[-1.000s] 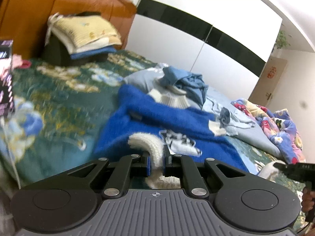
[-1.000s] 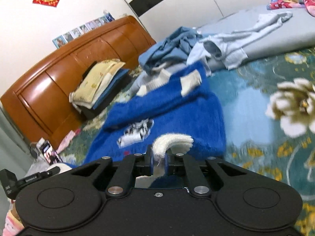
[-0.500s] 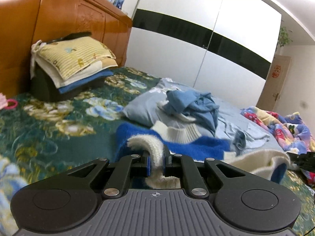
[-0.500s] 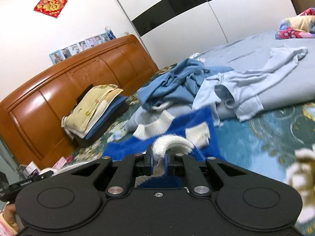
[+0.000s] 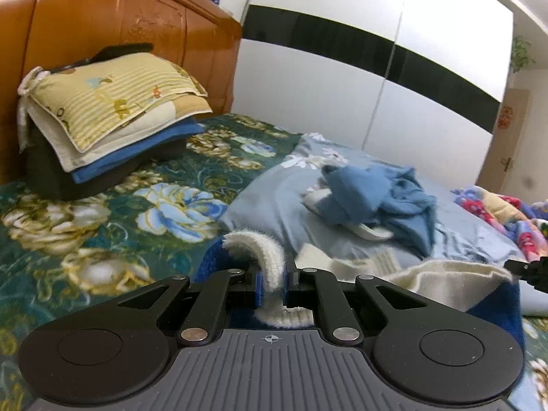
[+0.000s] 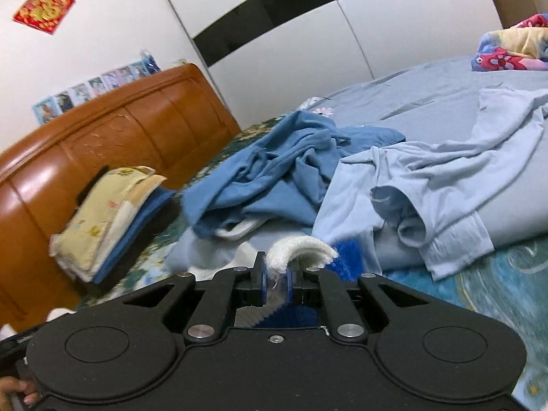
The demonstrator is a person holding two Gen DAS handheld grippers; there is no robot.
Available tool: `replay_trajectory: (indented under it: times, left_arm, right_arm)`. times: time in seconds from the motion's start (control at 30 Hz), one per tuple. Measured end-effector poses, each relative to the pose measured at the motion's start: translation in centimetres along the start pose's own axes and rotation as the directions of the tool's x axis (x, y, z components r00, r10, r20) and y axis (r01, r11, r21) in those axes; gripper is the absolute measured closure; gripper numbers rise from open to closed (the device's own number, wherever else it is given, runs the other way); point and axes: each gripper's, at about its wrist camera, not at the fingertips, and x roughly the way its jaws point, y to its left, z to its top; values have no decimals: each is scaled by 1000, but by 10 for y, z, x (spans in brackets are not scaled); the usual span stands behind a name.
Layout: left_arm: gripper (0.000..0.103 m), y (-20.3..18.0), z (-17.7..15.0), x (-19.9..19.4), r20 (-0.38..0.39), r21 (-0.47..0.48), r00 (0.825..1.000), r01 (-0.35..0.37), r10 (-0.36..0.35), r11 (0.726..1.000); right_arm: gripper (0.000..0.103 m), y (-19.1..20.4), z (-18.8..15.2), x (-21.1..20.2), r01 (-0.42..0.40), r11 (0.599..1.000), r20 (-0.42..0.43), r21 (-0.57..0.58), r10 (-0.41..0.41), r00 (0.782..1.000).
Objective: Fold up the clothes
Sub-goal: 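Lift the white hem with both grippers and fold it toward the collar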
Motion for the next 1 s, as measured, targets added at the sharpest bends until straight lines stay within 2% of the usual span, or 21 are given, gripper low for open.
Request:
replay_trajectory:
  times: [0.37,0.5,0.77,1.0]
  left_arm:
    - [94,4,15,95,-44,19,996,-71,72,997]
    - [94,8,9,120,-93,10,991,-100,100,995]
    - [94,16,4,144,-166,0,979,-118,116,993]
    - [93,16,0,155,-177,11,976,-131,131,991]
  right_arm:
    - [92,-8,13,97,98,995,-6,-18,-98,995]
    - [92,-14,11,119,133,991,-26,-11,-134,991]
    - [93,-26,2,141,158,987,-44,2,-157,987]
    - [94,-28,-1,148,170,985,-55,-8,-171,984]
